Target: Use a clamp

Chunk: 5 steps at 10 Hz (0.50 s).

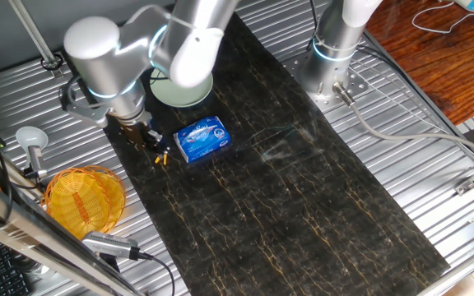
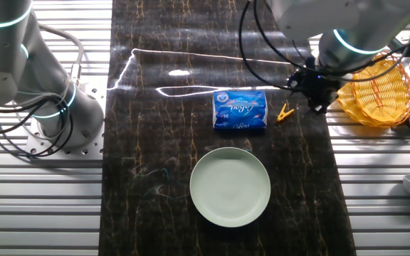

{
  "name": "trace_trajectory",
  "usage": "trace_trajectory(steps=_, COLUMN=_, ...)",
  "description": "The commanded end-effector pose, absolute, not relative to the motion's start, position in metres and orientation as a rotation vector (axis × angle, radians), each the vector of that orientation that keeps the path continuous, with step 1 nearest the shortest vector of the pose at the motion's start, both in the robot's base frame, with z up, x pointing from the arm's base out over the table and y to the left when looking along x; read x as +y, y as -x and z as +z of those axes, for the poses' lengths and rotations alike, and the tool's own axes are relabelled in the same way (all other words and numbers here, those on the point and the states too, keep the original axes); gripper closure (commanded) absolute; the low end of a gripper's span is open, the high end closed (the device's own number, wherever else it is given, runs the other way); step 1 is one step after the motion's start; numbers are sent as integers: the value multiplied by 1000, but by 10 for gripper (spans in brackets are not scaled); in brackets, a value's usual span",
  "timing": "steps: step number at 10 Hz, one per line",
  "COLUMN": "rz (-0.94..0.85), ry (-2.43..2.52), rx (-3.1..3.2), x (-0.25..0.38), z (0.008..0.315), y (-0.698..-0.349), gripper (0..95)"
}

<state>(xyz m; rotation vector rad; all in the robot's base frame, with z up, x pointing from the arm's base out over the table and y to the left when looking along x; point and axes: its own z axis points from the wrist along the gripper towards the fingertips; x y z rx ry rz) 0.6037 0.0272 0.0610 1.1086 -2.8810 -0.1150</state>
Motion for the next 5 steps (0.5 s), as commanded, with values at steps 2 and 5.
trace_trajectory(steps=2, rz=-123, ry=-1144, rx=-2811, x=28, z=62, y=-604, gripper=380)
trace_trajectory(steps=5, rz=-135, ry=-1120, rx=-2827, x=28, z=62, y=-604, gripper=380)
